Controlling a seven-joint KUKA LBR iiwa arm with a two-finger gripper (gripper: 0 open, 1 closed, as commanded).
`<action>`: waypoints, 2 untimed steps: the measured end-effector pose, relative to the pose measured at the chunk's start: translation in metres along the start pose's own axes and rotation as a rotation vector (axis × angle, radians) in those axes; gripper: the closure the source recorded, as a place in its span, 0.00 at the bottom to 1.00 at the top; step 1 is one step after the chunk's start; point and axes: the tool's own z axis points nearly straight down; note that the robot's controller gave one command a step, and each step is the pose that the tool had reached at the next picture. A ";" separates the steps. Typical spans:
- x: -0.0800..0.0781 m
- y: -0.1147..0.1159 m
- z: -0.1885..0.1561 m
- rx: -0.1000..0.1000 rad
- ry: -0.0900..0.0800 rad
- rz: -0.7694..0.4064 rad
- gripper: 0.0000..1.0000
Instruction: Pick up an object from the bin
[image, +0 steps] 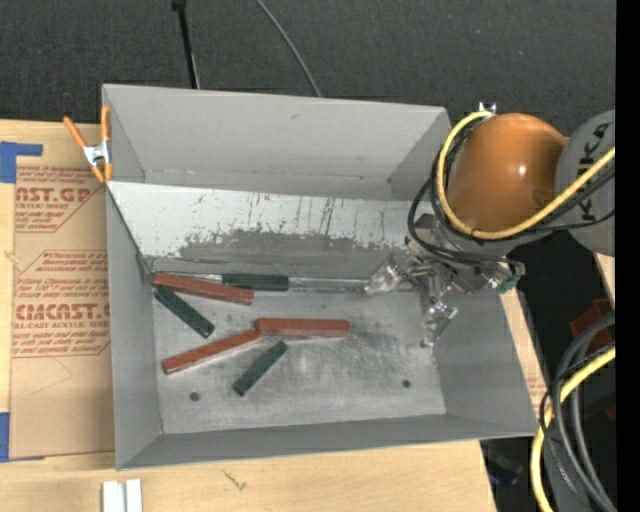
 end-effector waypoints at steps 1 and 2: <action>-0.052 0.029 0.092 0.005 -0.005 0.050 1.00; -0.052 0.029 0.092 0.005 -0.005 0.051 1.00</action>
Offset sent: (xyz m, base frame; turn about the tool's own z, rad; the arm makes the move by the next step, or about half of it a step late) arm 0.0000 0.0000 0.0000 0.0000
